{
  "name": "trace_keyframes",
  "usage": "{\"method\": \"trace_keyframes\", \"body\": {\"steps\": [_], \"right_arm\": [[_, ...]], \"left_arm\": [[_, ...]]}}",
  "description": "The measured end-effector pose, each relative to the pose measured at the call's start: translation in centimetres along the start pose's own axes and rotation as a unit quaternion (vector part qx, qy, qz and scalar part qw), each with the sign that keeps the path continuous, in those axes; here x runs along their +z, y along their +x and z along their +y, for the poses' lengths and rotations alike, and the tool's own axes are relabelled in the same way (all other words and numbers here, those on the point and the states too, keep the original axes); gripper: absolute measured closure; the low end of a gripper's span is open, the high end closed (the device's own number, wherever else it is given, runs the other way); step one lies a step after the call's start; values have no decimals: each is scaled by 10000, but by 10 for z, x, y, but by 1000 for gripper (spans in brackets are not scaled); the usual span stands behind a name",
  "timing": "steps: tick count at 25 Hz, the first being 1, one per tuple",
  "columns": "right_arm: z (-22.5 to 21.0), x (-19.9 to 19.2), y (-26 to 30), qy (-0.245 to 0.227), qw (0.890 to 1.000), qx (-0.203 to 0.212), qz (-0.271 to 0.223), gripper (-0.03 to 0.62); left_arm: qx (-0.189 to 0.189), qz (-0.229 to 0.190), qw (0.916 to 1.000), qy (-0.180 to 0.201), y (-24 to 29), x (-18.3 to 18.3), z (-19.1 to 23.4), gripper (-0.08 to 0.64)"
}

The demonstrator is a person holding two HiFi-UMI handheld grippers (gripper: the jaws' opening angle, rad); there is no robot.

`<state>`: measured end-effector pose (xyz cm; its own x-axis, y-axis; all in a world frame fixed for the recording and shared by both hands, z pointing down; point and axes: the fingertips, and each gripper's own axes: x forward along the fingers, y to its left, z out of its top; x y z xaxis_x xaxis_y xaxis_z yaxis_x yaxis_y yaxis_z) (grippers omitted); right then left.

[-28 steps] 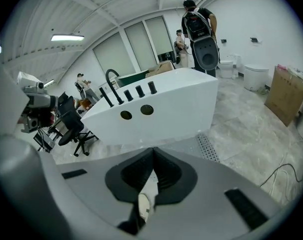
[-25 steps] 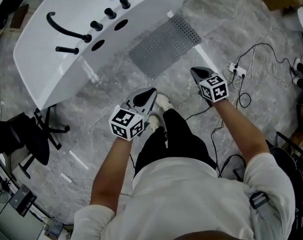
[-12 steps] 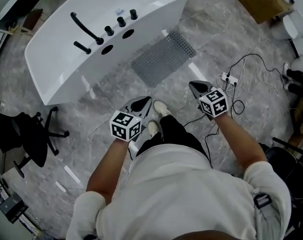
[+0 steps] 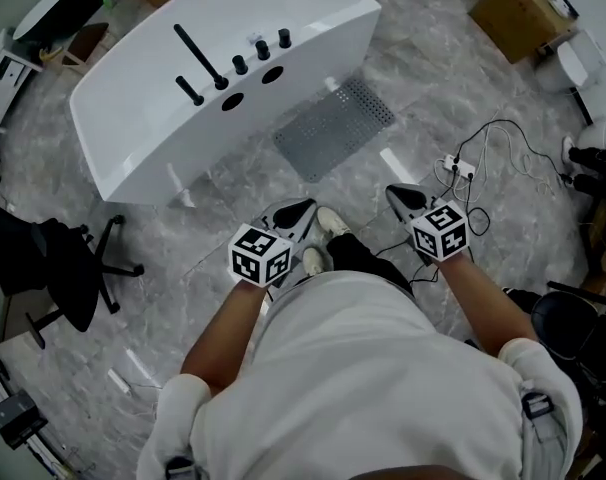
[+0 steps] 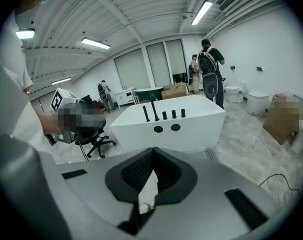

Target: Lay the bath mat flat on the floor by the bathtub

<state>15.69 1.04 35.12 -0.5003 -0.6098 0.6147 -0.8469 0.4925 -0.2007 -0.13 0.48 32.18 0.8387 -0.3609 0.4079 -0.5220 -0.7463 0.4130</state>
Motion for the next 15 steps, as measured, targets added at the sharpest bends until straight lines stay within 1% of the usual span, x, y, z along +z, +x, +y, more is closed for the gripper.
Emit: {"method": "trace_keyframes", "body": {"steps": [8,15], "right_arm": [[34,3,-20,-71,9999,-49,-111,583],[53,8,-31,-100,9996,-42,-280,583]], "left_arm": [[-64,-76,9999,61,-33,-8,-17,540],[-56,-118,9999,80,-48,-11,-25,540]]}}
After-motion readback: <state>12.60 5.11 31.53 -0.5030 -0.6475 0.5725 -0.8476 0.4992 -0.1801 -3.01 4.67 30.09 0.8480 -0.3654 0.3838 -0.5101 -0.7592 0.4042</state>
